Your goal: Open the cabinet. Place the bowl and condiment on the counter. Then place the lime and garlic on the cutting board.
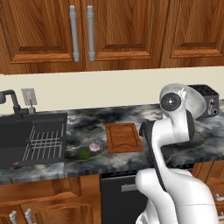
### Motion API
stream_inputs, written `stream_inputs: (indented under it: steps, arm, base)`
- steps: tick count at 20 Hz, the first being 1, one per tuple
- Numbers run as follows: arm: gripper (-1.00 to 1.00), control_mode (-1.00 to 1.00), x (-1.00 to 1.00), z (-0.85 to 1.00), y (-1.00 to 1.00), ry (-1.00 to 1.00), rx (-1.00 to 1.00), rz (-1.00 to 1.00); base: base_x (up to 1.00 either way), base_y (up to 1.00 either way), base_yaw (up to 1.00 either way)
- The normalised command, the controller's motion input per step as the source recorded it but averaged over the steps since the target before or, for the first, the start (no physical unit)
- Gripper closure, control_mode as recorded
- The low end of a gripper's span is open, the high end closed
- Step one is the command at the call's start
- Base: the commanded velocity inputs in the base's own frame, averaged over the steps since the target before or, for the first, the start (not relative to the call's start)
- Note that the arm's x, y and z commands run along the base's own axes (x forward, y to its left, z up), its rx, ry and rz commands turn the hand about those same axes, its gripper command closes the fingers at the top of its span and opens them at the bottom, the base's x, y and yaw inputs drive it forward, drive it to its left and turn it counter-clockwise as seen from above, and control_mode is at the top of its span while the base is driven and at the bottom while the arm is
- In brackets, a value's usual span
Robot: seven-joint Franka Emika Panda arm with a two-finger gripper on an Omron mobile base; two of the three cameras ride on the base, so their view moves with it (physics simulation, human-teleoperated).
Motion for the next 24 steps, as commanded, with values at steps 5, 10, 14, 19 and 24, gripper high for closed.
stream_inputs:
  steps: [5, 10, 14, 19, 24]
  arm:
    - [1.0, -1.0, 0.1, -0.34, -0.31, 0.0, 0.01, -0.06]
    - [1.0, -1.0, 0.0, -0.45, -0.18, -0.01, -0.02, -0.03]
    - [1.0, -1.0, 0.01, -0.36, -0.19, 0.0, -0.02, -0.03]
    - [1.0, -1.0, 0.07, -0.25, -0.21, 0.02, 0.0, -0.03]
    - [1.0, -1.0, 0.19, -0.28, -0.11, 0.04, 0.0, -0.02]
  base:
    - [0.0, 0.0, 0.0]
    - [0.0, 0.0, 0.0]
    - [0.0, 0.0, 0.0]
    - [0.0, 0.0, 0.0]
    - [0.0, 0.0, 0.0]
